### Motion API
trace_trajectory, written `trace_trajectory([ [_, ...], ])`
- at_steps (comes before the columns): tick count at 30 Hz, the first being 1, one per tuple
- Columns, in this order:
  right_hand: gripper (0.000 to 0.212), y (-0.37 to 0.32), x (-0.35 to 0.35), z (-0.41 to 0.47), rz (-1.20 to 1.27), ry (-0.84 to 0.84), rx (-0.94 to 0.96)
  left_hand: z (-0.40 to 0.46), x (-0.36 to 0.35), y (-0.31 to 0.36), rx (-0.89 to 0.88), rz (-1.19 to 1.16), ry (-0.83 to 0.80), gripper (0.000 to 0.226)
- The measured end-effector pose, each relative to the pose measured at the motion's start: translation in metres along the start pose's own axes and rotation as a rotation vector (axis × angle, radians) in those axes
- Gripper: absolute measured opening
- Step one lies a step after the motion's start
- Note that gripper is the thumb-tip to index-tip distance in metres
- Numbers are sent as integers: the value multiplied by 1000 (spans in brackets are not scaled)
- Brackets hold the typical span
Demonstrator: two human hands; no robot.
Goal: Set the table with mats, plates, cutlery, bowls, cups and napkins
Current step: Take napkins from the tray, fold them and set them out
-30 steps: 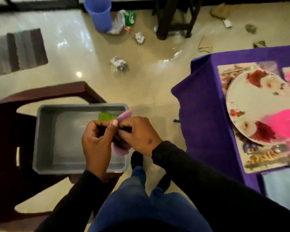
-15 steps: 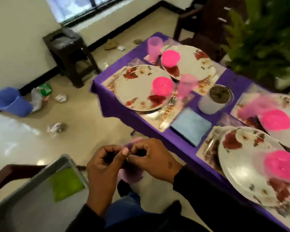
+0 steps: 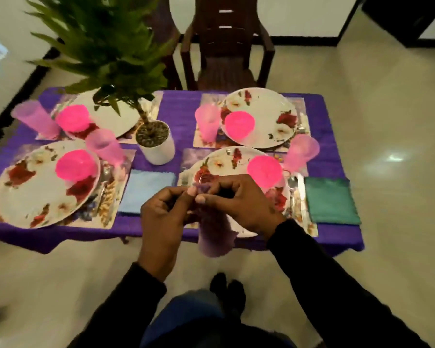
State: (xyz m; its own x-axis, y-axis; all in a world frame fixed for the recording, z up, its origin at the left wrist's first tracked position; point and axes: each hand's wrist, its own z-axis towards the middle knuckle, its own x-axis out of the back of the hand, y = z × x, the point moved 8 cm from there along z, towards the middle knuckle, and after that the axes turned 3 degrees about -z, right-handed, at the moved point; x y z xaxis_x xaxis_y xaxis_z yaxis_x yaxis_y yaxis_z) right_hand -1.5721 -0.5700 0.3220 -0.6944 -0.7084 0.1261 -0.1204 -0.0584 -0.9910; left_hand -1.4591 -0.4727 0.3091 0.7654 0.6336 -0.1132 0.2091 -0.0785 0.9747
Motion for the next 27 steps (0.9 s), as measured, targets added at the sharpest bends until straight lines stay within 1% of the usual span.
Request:
trace_trajectory([
  [3, 15, 1, 33, -11, 21, 60, -43, 14, -30, -1, -5, 45, -66, 18],
  [9, 9, 12, 92, -38, -55, 145, -157, 30, -94, -16, 24, 1, -197, 13],
  [12, 8, 18, 123, -44, -53, 246, -168, 30, -124, -22, 40, -26, -230, 12],
  [16, 8, 27, 158, -50, 28, 340, -163, 31, -164, -22, 38, -27, -269, 13],
  [19, 6, 33, 190, -50, 87, 395, -145, 38, -194, -24, 37, 1, -275, 14],
  [23, 11, 49, 249, -53, 135, 491, -109, 40, -243, -20, -1, 24, -242, 12],
  [27, 13, 56, 322, -60, 157, 530, -96, 30, -290, -12, -59, 59, -143, 8],
])
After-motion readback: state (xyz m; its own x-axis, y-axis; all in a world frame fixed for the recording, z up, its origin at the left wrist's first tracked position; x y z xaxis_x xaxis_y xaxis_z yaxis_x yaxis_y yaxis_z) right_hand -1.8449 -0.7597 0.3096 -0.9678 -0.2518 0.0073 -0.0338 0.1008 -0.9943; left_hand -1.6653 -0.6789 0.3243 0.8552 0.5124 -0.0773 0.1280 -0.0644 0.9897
